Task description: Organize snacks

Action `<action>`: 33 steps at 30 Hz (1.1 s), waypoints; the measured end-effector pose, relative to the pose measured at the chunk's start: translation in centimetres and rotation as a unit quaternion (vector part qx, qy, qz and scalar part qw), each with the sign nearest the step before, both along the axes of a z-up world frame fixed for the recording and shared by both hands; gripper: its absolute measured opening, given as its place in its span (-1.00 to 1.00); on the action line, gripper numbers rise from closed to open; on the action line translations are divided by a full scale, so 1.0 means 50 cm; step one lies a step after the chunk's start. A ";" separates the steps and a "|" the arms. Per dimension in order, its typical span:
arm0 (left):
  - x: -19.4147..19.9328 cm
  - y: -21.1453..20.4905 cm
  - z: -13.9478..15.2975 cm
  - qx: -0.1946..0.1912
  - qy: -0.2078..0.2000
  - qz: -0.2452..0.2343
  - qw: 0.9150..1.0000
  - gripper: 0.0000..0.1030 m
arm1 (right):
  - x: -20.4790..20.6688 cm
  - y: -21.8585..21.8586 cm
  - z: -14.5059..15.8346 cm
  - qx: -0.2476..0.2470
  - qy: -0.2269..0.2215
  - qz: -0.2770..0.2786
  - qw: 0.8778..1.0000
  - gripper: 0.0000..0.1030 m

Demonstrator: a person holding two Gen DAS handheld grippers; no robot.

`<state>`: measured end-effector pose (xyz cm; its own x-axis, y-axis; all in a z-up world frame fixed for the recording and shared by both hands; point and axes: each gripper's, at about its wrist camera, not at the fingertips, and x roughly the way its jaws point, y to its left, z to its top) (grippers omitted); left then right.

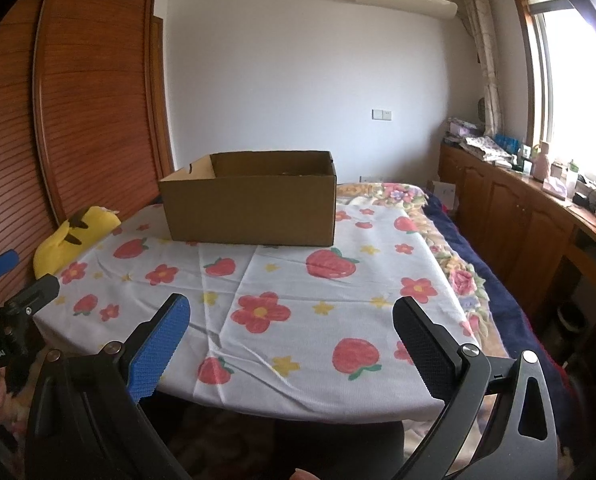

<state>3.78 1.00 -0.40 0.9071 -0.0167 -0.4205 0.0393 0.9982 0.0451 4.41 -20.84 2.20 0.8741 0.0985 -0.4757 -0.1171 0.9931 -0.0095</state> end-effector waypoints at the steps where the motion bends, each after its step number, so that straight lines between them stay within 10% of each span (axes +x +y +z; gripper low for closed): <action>1: 0.001 0.000 0.000 0.000 0.001 0.000 1.000 1.00 | -0.001 0.000 0.000 0.000 -0.001 -0.001 1.000 1.00; 33: -0.014 0.001 0.012 0.000 -0.007 0.007 1.000 1.00 | -0.014 0.000 0.003 -0.003 -0.006 -0.005 1.000 1.00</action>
